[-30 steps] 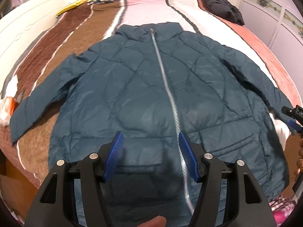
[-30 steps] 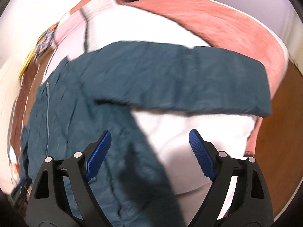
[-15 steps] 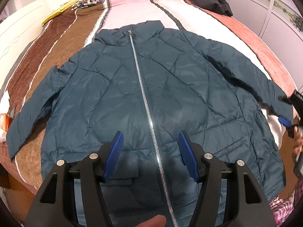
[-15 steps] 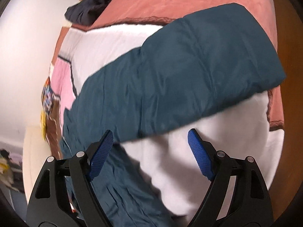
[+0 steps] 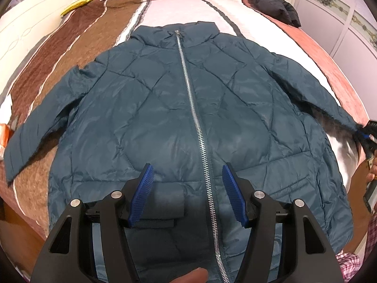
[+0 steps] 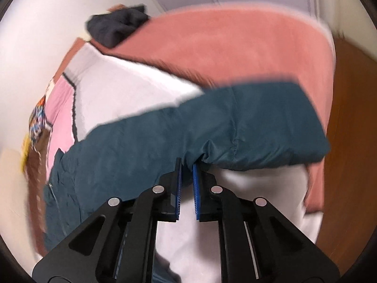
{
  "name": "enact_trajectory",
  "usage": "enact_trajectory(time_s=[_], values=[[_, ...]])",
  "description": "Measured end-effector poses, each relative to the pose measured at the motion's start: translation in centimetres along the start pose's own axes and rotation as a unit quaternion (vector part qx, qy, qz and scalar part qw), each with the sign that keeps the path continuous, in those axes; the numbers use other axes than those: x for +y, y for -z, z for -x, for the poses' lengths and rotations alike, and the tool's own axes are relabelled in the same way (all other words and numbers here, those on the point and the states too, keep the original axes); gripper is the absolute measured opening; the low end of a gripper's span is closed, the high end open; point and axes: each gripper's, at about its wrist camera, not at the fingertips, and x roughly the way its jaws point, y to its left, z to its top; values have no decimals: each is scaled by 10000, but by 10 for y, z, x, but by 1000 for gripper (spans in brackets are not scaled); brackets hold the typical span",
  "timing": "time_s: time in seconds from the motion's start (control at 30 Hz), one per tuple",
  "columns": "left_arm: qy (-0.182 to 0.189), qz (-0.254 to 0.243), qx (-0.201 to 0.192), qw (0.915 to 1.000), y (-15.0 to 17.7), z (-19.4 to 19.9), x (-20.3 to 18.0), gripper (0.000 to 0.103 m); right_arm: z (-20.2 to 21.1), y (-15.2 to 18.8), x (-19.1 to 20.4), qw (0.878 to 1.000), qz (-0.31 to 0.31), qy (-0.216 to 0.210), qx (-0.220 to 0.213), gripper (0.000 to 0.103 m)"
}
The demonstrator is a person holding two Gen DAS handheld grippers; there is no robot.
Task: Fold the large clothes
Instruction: 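Grasp the jacket sleeve with the right gripper and lift it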
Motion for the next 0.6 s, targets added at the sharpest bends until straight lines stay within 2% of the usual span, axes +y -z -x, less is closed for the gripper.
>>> enact_trajectory(time_s=[0.17,0.27,0.33,0.43,0.57,0.6], values=[[43,244,-59,9997,3,3,17,60,28,-25,64,9937,895,-253,-619,6],[45,413,-137,9990,6,8,31,60,43,-31,118,9812,1595,-584,-920,6],[16,513,-207,9985,7,11,42,60,52,-27,164,9656,2180,-946,-1060,5],[-70,725,-309,9969,7,15,62,60,56,-6,220,9405,2896,-1440,-1043,5],[-162,1055,-449,9933,8,22,89,60,55,47,293,8936,3952,-1882,-991,5],[-197,1119,-473,9924,9,23,95,60,53,68,311,8776,4268,-1970,-938,5]])
